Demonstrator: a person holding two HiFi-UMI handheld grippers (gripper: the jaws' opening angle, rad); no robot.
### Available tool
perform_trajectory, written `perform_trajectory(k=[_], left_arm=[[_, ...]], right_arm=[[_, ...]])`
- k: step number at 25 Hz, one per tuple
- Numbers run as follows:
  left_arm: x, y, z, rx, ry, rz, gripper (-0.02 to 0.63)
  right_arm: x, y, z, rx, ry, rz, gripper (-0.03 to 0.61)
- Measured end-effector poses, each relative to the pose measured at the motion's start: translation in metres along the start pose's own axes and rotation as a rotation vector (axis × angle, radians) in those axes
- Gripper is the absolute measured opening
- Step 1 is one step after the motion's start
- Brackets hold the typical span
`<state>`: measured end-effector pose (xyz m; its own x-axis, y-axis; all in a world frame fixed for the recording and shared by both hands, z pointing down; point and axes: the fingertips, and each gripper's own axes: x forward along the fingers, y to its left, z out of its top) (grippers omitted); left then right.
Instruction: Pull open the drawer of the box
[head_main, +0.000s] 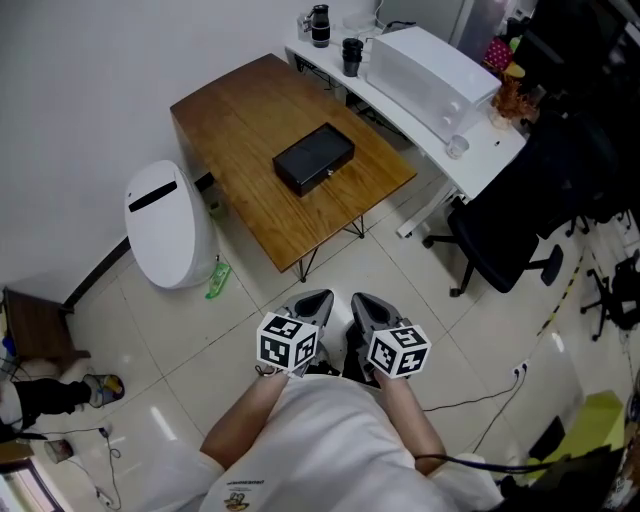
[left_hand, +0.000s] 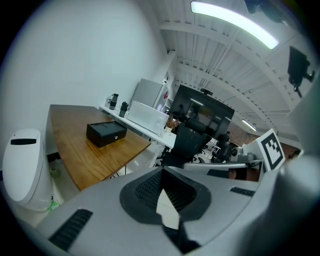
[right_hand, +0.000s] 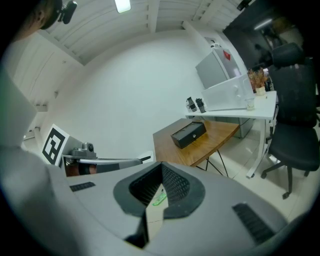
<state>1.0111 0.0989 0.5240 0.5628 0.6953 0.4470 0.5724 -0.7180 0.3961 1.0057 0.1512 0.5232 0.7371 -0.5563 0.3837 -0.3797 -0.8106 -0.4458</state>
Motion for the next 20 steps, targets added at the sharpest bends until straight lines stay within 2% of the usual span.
perform_trajectory(k=[8,20], left_arm=[[0.021,0.027,0.021,-0.014,-0.015,0.056,0.000],[0.069,0.079,0.068,-0.067,-0.025,0.152,0.000]], right_arm=[[0.041,-0.014,0.025,-0.023,0.021,0.053,-0.014],[0.118,-0.068,0.095,-0.032,0.034,0.103,-0.014]])
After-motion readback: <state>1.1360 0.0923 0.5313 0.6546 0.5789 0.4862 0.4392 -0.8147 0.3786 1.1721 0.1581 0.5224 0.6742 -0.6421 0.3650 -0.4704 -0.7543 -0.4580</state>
